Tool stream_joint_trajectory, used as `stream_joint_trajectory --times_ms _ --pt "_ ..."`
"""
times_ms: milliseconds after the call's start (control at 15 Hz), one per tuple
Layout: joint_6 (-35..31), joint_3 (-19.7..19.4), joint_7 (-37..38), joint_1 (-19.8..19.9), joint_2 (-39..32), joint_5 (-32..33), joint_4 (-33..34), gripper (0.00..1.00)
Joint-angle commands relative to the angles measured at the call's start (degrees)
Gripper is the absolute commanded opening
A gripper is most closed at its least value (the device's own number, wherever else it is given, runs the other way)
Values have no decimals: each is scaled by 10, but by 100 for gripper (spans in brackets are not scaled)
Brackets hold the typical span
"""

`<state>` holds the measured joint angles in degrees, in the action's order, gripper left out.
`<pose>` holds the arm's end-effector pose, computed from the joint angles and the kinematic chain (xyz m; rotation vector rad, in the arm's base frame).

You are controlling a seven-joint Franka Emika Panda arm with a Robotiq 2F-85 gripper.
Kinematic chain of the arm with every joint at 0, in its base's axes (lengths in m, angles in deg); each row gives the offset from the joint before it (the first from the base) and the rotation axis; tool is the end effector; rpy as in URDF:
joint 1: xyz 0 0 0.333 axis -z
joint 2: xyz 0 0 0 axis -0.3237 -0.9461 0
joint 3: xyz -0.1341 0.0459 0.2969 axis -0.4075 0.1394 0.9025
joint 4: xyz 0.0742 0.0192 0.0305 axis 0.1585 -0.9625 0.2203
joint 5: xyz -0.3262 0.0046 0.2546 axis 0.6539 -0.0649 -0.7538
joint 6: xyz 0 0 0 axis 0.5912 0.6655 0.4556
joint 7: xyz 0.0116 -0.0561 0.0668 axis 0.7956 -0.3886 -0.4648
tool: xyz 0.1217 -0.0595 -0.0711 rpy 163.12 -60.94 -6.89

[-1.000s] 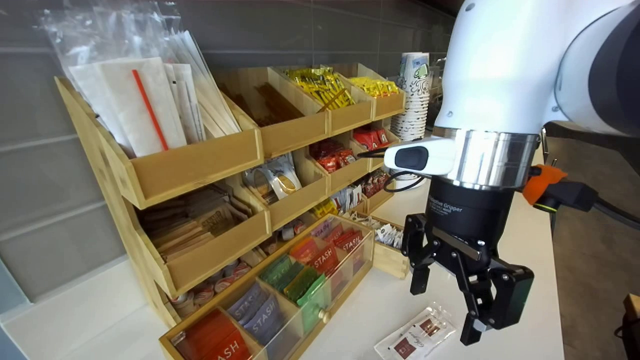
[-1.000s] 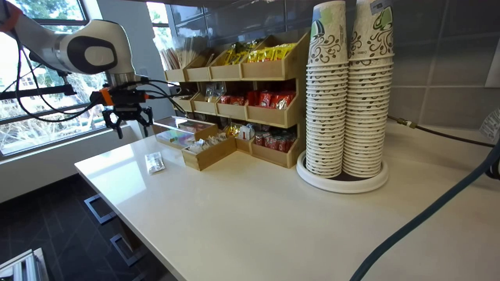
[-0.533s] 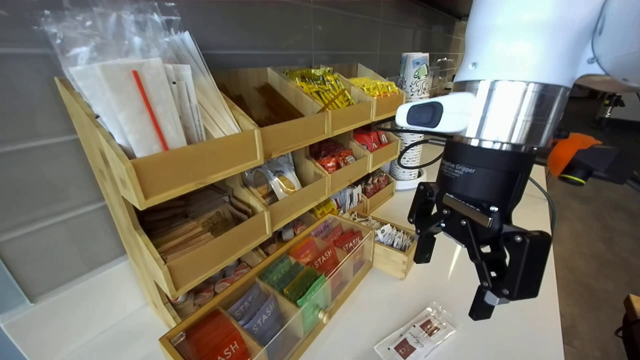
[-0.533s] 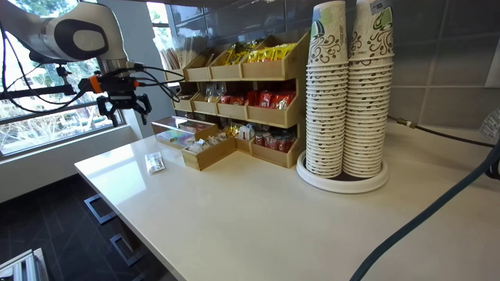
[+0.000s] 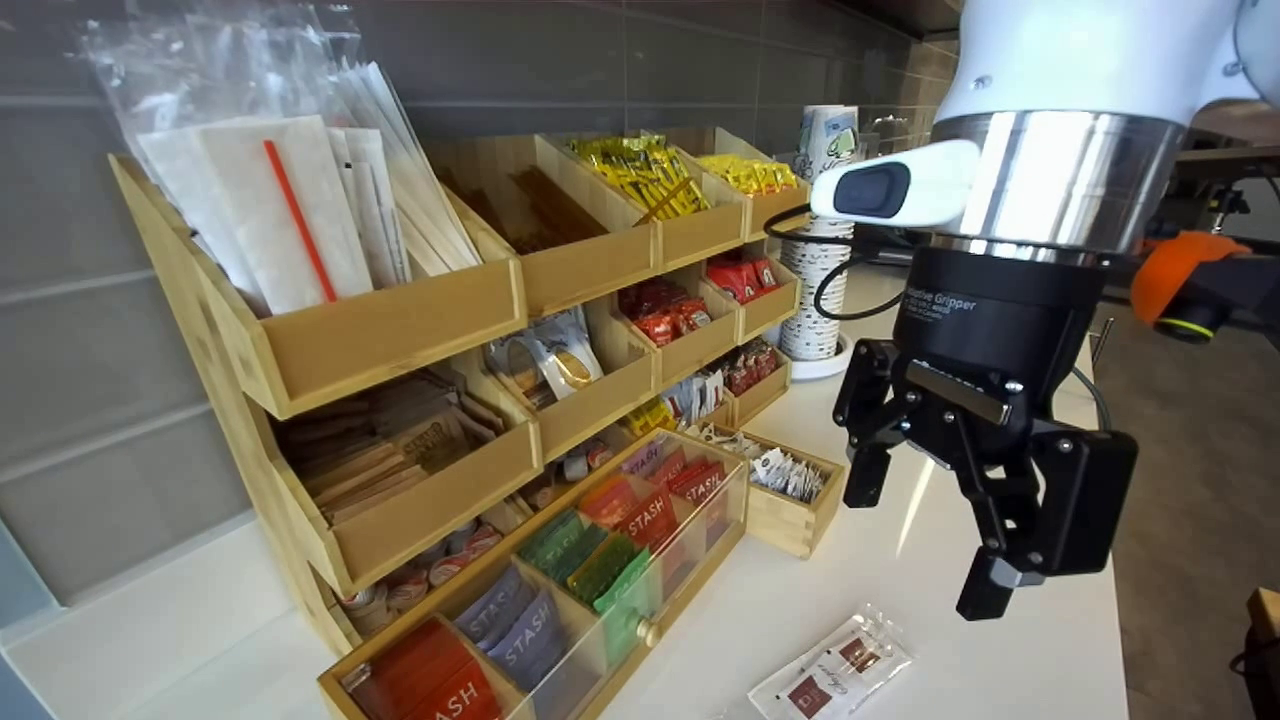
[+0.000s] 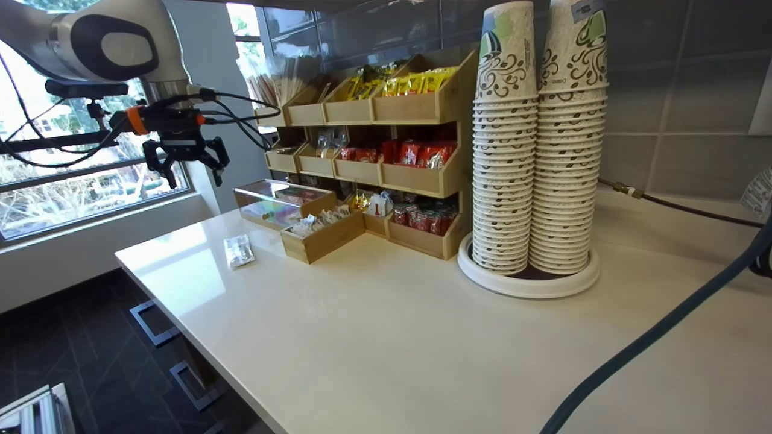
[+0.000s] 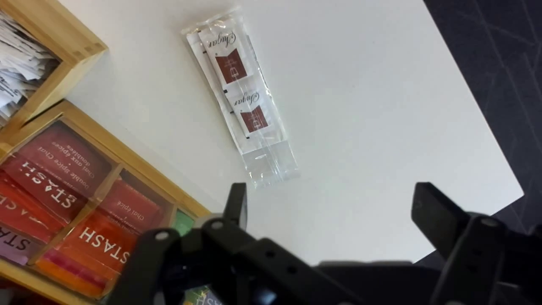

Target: Pick up one packet of the white item on the top shelf in the first box to the far right

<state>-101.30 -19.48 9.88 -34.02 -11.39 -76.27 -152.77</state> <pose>0.4355 0.2325 0.3859 -2.7329 -1.2503 -0.1654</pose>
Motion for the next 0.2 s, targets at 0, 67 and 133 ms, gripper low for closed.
stream_joint_trajectory --times_ms 0,67,133 --pt "1 -9 3 -9 -1 3 1 100" --pt "1 -9 3 -9 -1 3 1 100" --pt "1 -9 3 -9 -1 3 1 100"
